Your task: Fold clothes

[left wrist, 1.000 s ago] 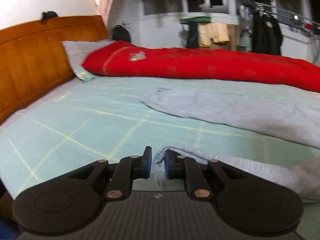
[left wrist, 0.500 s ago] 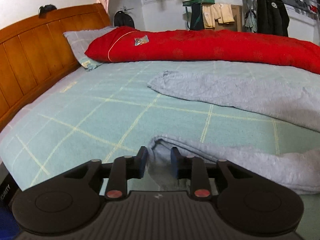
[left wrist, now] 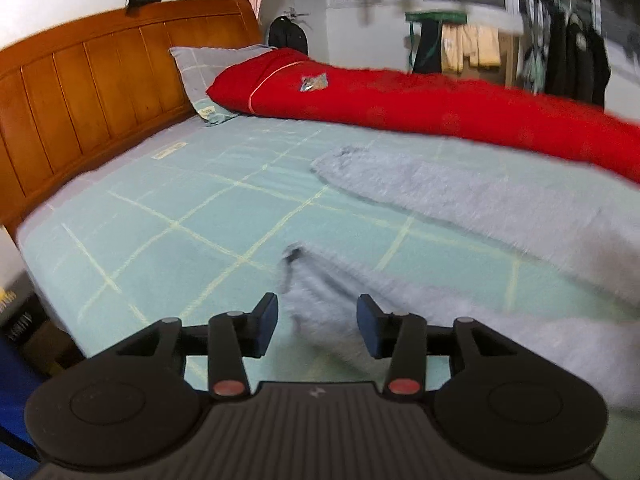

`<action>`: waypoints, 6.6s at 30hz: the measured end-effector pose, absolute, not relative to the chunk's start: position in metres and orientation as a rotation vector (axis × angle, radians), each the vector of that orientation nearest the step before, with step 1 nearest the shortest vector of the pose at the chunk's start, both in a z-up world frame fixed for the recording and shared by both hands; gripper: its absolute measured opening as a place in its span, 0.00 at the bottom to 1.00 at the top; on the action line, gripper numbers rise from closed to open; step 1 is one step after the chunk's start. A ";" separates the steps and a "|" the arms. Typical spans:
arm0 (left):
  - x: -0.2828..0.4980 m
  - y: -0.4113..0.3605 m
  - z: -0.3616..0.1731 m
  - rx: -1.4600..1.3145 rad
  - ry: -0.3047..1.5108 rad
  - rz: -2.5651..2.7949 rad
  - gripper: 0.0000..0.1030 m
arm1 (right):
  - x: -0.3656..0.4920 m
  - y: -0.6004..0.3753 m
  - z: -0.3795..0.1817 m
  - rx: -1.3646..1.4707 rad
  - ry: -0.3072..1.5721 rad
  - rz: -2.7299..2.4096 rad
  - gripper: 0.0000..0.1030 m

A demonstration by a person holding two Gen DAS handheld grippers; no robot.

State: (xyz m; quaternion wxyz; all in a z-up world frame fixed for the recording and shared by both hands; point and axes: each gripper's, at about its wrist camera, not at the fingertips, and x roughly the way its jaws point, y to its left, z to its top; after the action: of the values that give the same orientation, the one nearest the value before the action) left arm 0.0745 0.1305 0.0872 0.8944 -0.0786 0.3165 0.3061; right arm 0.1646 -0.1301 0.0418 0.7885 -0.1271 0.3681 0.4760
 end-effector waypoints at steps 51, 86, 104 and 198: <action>0.107 0.283 0.009 -0.553 0.805 0.052 0.70 | 0.176 0.036 0.022 -0.053 1.102 0.992 1.00; 0.069 0.241 0.044 -0.241 0.657 0.267 0.19 | 0.164 0.021 0.079 -0.162 0.857 1.037 1.00; 0.087 0.277 0.024 -0.314 0.678 0.329 0.44 | 0.163 -0.014 0.074 -0.150 0.884 0.872 1.00; 0.220 0.348 0.001 -0.284 0.776 -0.016 0.63 | 0.180 -0.041 0.049 0.098 0.831 0.760 0.94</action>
State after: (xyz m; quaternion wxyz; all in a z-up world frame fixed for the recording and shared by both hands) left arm 0.2199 0.3477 0.0014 0.9157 -0.1380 0.3772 -0.0079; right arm 0.1799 -0.0412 0.0490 0.8445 0.0466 0.3937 0.3601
